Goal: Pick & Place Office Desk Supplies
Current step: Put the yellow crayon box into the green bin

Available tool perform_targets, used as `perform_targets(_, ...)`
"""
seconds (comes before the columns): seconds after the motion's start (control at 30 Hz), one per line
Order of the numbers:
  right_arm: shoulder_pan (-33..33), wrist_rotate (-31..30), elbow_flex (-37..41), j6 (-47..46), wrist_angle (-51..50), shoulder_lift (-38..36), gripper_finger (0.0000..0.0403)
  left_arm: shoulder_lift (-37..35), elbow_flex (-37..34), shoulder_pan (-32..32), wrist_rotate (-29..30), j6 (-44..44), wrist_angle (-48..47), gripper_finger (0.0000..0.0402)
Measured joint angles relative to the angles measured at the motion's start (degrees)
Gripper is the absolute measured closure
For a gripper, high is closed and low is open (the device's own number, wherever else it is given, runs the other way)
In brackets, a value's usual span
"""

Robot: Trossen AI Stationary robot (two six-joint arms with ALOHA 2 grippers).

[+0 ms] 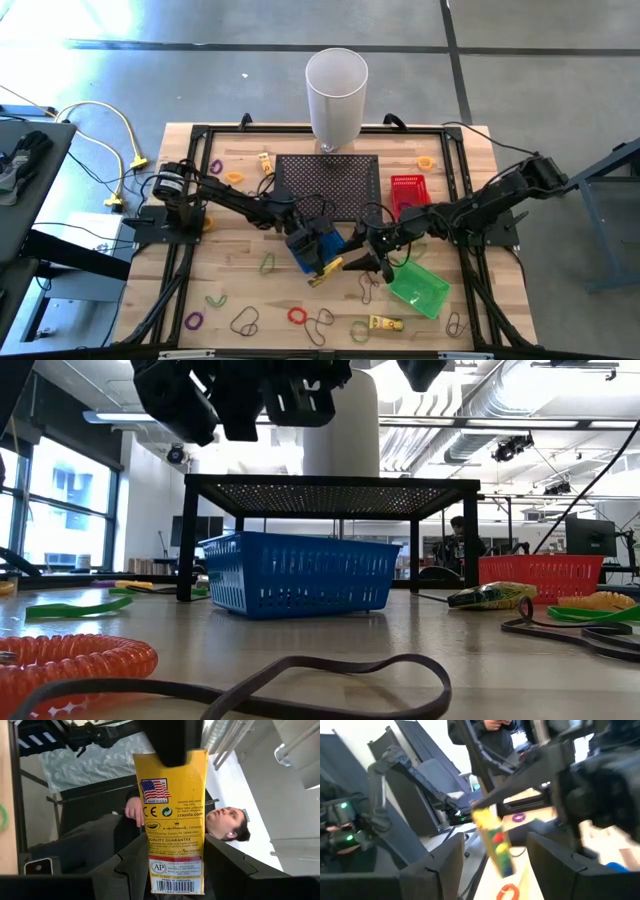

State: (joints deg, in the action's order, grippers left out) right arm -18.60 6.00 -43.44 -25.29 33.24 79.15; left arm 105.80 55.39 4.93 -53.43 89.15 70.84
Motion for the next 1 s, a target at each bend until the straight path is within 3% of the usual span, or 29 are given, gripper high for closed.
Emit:
perform_targets(0.23,-0.4,-0.6,0.0,-0.3,0.1,2.8,0.0225,0.0,0.0,-1.1,0.2,0.2,-0.3,0.0240)
perform_targets(0.73,-0.5,-0.9,0.0,0.0,1.0,4.4,0.0389,0.0,0.0,-1.1,-0.5,0.1,-0.3,0.0240)
perform_targets(1.0,-0.5,-1.2,0.0,3.0,1.5,4.4,0.0391,-0.1,0.0,-1.1,-0.7,0.3,-0.1,0.0240)
